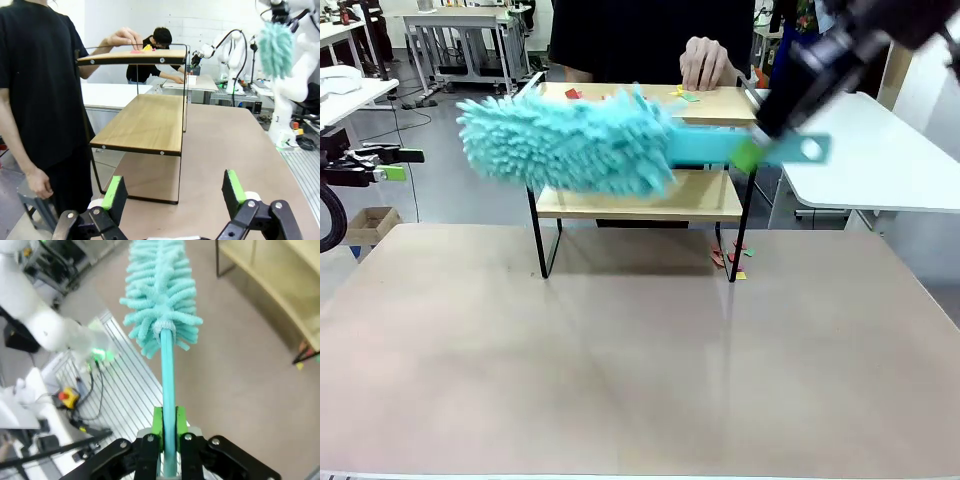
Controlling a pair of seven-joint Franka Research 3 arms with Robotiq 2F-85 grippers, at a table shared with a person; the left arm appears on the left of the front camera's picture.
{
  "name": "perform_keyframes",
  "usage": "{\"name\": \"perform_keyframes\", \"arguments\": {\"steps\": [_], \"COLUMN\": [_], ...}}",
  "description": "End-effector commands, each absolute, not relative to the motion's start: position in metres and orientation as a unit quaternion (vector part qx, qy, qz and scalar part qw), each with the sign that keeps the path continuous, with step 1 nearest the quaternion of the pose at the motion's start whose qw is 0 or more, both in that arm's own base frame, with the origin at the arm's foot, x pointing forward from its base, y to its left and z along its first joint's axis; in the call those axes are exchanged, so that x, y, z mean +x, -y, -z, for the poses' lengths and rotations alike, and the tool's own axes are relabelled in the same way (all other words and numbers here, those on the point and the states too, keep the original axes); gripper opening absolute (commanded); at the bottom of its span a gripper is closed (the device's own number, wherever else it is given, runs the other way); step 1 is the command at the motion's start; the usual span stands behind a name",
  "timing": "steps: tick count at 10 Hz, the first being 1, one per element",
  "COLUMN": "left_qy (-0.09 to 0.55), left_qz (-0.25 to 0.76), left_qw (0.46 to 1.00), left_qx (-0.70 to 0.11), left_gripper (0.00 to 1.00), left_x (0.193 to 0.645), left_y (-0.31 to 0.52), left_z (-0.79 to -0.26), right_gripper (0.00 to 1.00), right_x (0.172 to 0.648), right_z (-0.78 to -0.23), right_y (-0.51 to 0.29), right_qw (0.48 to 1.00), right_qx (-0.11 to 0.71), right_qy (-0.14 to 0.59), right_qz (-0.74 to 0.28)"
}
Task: Clean the shelf.
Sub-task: Clean the specific section of the Shelf indicated by the human with the Duster.
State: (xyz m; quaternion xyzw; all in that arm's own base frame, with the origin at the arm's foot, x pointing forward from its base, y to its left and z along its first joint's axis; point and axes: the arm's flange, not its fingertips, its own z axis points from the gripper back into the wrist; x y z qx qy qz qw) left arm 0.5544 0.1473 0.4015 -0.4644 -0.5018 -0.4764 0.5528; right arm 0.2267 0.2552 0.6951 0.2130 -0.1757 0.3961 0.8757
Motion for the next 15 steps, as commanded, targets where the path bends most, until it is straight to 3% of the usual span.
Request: {"name": "perform_keyframes", "arguments": {"steps": [1, 9, 11, 12, 15], "left_qy": [0.504, 0.504, 0.504, 0.504, 0.504], "left_qz": [0.477, 0.477, 0.477, 0.477, 0.477], "left_qw": [0.552, 0.552, 0.552, 0.552, 0.552], "left_qx": [-0.463, -0.463, -0.463, -0.463, -0.463], "left_gripper": [1.00, 1.00, 1.00, 1.00, 1.00], "left_x": [0.552, 0.552, 0.552, 0.552, 0.552], "left_y": [-0.147, -0.147, -0.147, -0.147, -0.147], "left_z": [-0.405, -0.405, -0.405, -0.405, -0.405], "right_gripper": [0.13, 0.13, 0.13, 0.13, 0.13], "right_x": [0.242, 0.329, 0.353, 0.327, 0.327], "right_z": [-0.723, -0.805, -0.813, -0.781, -0.781], "right_y": [-0.290, -0.460, -0.473, -0.425, -0.425], "right_qw": [0.886, 0.939, 0.940, 0.933, 0.933], "right_qx": [0.230, 0.141, 0.152, 0.155, 0.155], "right_qy": [0.217, 0.308, 0.303, 0.319, 0.319], "right_qz": [-0.340, -0.053, -0.034, -0.060, -0.060]}}
